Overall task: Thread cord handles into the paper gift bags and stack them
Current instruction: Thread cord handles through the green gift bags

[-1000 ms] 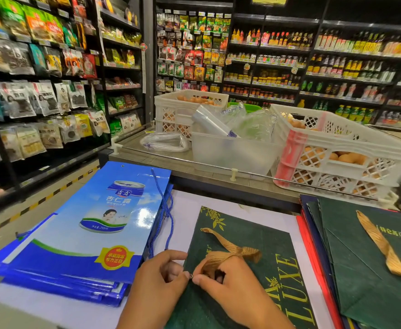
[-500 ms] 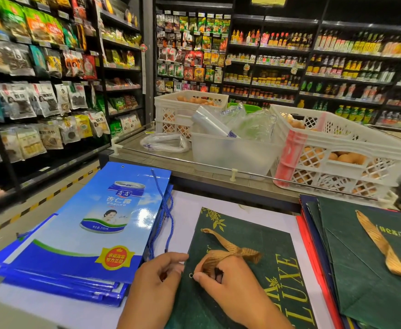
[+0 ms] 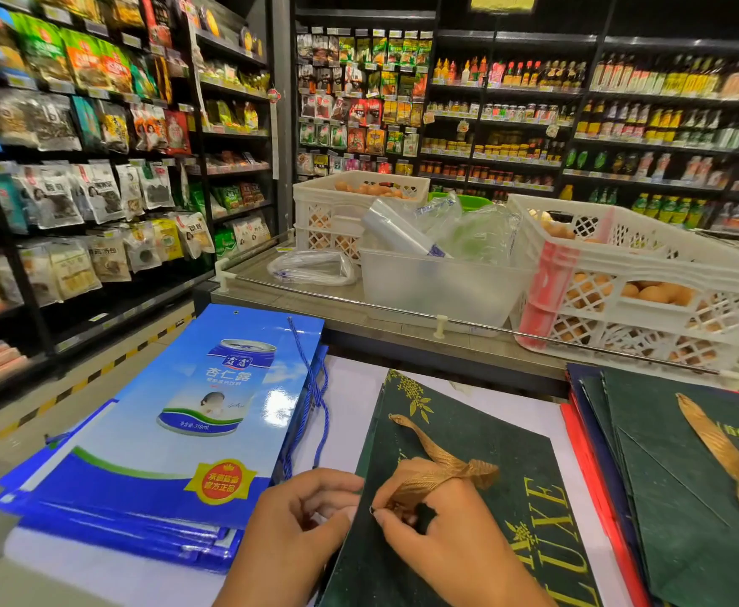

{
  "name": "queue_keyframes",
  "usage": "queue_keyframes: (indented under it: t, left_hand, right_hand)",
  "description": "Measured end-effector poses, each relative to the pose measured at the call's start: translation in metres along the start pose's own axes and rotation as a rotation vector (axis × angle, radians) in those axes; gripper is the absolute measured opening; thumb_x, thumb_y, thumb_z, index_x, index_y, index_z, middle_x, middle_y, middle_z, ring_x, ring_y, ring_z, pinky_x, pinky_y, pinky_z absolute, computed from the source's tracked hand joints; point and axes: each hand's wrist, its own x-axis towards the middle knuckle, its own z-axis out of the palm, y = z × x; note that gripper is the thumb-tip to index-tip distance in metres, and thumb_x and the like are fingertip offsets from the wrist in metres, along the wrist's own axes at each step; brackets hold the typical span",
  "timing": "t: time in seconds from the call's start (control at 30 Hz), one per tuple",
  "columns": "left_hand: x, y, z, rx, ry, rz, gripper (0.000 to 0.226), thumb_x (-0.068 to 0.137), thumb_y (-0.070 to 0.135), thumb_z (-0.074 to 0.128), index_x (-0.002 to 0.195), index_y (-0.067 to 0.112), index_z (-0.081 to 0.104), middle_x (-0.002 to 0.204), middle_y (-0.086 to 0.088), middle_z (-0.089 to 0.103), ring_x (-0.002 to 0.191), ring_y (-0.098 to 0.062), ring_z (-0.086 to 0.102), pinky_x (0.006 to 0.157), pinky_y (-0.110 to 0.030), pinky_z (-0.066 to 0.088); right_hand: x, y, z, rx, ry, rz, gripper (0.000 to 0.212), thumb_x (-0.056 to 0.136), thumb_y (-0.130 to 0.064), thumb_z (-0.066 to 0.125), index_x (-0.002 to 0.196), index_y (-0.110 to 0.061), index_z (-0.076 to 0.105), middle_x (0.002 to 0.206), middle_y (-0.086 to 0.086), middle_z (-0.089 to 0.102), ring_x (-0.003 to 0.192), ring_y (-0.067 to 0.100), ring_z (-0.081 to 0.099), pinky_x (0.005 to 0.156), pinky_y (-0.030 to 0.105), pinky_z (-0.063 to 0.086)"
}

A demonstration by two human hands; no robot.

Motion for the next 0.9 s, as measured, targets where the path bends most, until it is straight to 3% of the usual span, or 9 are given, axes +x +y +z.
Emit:
queue_keyframes:
  t: [0.17,0.27,0.4,0.53,0.63,0.77,0.9]
  left_hand:
    - [0.002,-0.001,-0.001,0.048,-0.009,-0.04,0.03,0.082,-0.007,0.079,0.097,0.018,0.079,0.082,-0.01,0.079,0.087,-0.026,0.076,0.083,-0.037,0.064]
    - [0.004,0.0,0.0,0.13,-0.018,-0.044,0.031,0.081,-0.009,0.078,0.093,0.019,0.077,0.08,-0.007,0.077,0.083,-0.018,0.073,0.074,-0.023,0.062]
    - [0.004,0.001,0.001,0.194,-0.022,-0.061,0.032,0.082,-0.008,0.076,0.084,0.024,0.076,0.076,-0.003,0.074,0.076,-0.013,0.07,0.069,-0.02,0.058]
    - [0.003,0.001,0.002,0.294,-0.037,-0.033,0.024,0.086,0.005,0.077,0.084,0.029,0.074,0.08,0.006,0.074,0.083,-0.005,0.07,0.073,-0.019,0.059]
    - [0.002,0.003,0.002,0.321,-0.05,-0.013,0.02,0.087,0.009,0.078,0.087,0.029,0.073,0.084,0.009,0.074,0.084,-0.009,0.07,0.08,-0.022,0.061]
    - [0.001,0.006,0.002,0.372,-0.04,-0.003,0.018,0.089,0.015,0.077,0.085,0.032,0.071,0.088,0.009,0.074,0.089,-0.012,0.068,0.078,-0.019,0.058]
    - [0.001,0.005,0.001,0.395,-0.051,0.032,0.023,0.093,0.015,0.072,0.081,0.034,0.073,0.079,0.018,0.07,0.086,-0.006,0.066,0.078,-0.014,0.057]
  right_hand:
    - [0.001,-0.001,-0.001,0.049,-0.028,0.041,0.003,0.089,-0.034,0.075,0.09,-0.037,0.076,0.095,-0.019,0.069,0.093,0.004,0.065,0.083,0.021,0.054]
    - [0.0,-0.003,-0.003,0.088,-0.051,0.11,0.006,0.089,-0.036,0.076,0.095,-0.038,0.075,0.097,-0.024,0.071,0.098,-0.001,0.066,0.087,0.018,0.054]
    - [-0.002,0.001,-0.007,0.115,-0.076,0.135,0.008,0.09,-0.033,0.073,0.094,-0.038,0.075,0.095,-0.02,0.072,0.096,0.003,0.068,0.091,0.024,0.056]
    - [-0.002,0.004,-0.007,0.069,-0.096,0.152,0.005,0.091,-0.036,0.072,0.091,-0.035,0.077,0.09,-0.019,0.073,0.093,0.006,0.068,0.086,0.027,0.058]
    - [-0.001,0.004,-0.004,0.06,-0.11,0.165,0.009,0.09,-0.04,0.071,0.091,-0.034,0.077,0.091,-0.018,0.073,0.093,0.006,0.068,0.085,0.028,0.058]
    - [0.0,0.008,0.0,0.059,-0.113,0.171,0.015,0.086,-0.046,0.071,0.089,-0.033,0.077,0.09,-0.01,0.073,0.089,0.015,0.068,0.082,0.037,0.059]
    - [-0.001,0.012,0.001,0.124,-0.062,0.218,0.018,0.084,-0.051,0.075,0.092,-0.036,0.078,0.095,-0.013,0.075,0.094,0.006,0.07,0.088,0.032,0.059]
